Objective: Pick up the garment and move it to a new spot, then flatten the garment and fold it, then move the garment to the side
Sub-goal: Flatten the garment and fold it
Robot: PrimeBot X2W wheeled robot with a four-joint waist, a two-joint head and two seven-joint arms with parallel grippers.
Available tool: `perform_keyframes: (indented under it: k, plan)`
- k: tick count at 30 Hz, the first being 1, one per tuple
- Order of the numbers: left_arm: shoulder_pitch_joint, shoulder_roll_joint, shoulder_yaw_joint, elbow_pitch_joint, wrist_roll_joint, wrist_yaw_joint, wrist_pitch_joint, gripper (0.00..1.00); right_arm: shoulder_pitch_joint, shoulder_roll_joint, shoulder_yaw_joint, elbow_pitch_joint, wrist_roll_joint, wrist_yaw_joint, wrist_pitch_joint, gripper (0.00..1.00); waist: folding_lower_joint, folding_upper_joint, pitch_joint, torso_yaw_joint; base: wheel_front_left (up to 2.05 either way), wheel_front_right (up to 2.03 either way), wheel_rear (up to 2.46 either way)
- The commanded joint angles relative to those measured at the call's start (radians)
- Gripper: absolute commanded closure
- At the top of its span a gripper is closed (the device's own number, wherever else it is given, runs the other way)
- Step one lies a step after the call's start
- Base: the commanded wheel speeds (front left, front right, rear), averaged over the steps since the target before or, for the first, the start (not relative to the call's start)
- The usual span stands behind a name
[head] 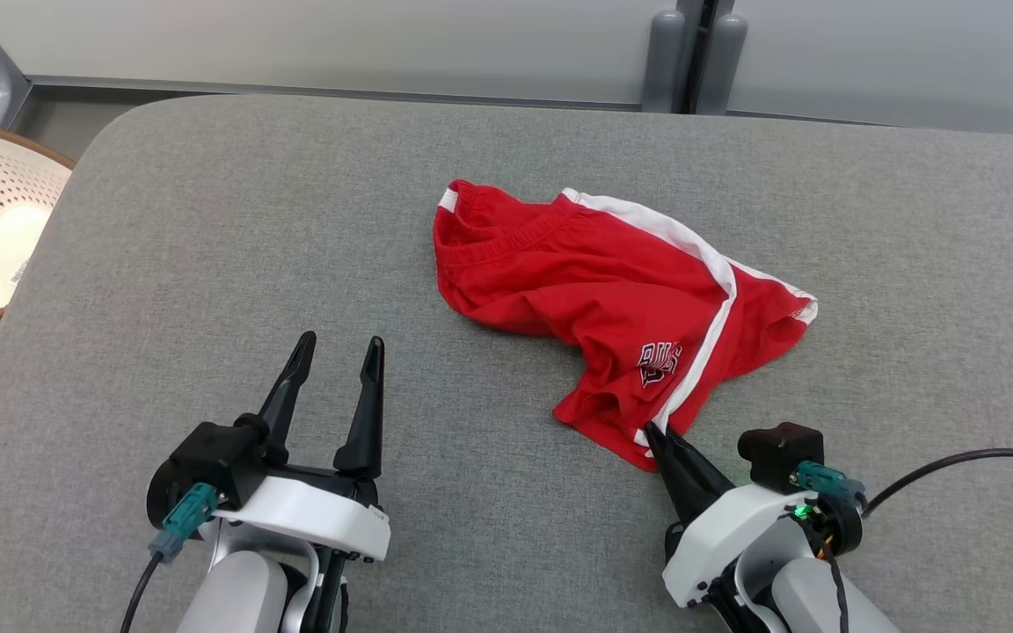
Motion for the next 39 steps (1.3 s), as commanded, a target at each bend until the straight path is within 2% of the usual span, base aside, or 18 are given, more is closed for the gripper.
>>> perform_keyframes:
  k: [1,6,10,13,18,21,22,24,27,30,35,39]
  plan:
    - [-0.005,0.003,0.004,-0.005,-0.004,0.003,-0.001,0.0,-0.008,-0.002,-0.001,0.006,-0.002,0.0,-0.012,1.0,0.0,0.0,-0.001,-0.002,0.0,0.0,0.0]
    - [0.003,0.003,0.018,-0.004,0.001,0.004,-0.001,0.0,-0.007,-0.003,-0.019,0.015,-0.081,0.0,-0.049,1.0,0.0,0.0,-0.013,-0.03,0.0,0.0,0.0]
    - [0.001,0.003,0.033,-0.009,0.014,-0.001,-0.001,0.0,0.014,-0.063,0.026,-0.028,-0.184,0.0,-0.065,1.0,0.0,0.0,-0.026,-0.073,0.0,0.0,0.0]
    - [-0.008,0.003,0.041,-0.006,0.023,-0.005,-0.001,0.0,0.021,-0.157,0.122,-0.076,-0.254,0.0,-0.05,1.0,0.0,0.0,-0.034,-0.11,0.0,0.0,0.0]
    - [-0.029,0.003,0.059,0.005,0.043,-0.018,-0.001,0.0,0.008,-0.349,0.264,-0.164,-0.311,0.0,-0.023,1.0,0.0,0.0,-0.048,-0.169,0.0,0.0,0.0]
    - [-0.038,0.004,0.067,0.013,0.053,-0.024,-0.001,0.0,-0.011,-0.461,0.321,-0.214,-0.352,0.0,-0.013,1.0,0.0,0.0,-0.052,-0.198,0.0,0.0,0.0]
    - [-0.049,0.004,0.07,0.023,0.062,-0.031,-0.001,0.0,-0.019,-0.518,0.335,-0.234,-0.374,0.0,-0.009,1.0,0.0,0.0,-0.054,-0.215,0.0,0.0,0.0]
    - [-0.059,0.003,0.072,0.035,0.071,-0.037,-0.001,0.0,-0.02,-0.558,0.334,-0.248,-0.387,0.0,-0.008,1.0,0.0,0.0,-0.055,-0.229,0.0,0.0,0.0]
    - [-0.081,0.006,0.064,0.075,0.078,-0.05,-0.001,0.0,-0.006,-0.576,0.315,-0.256,-0.373,0.0,-0.008,1.0,0.0,0.0,-0.05,-0.245,0.0,0.0,0.0]
    - [-0.129,0.025,0.028,0.138,0.078,-0.067,0.019,0.0,-0.003,-0.558,0.288,-0.264,-0.353,-0.001,-0.022,1.0,0.0,0.0,-0.037,-0.262,0.0,0.0,0.0]
    - [-0.258,0.055,-0.03,0.204,-0.019,-0.085,0.157,0.0,-0.04,-0.512,0.276,-0.272,-0.348,-0.001,-0.037,1.0,0.0,0.0,-0.003,-0.298,0.0,0.0,0.0]
    - [-0.358,0.118,-0.153,0.186,-0.126,-0.085,0.284,0.0,-0.071,-0.482,0.287,-0.26,-0.35,0.0,-0.043,1.0,0.0,0.0,0.023,-0.328,0.0,0.0,0.0]
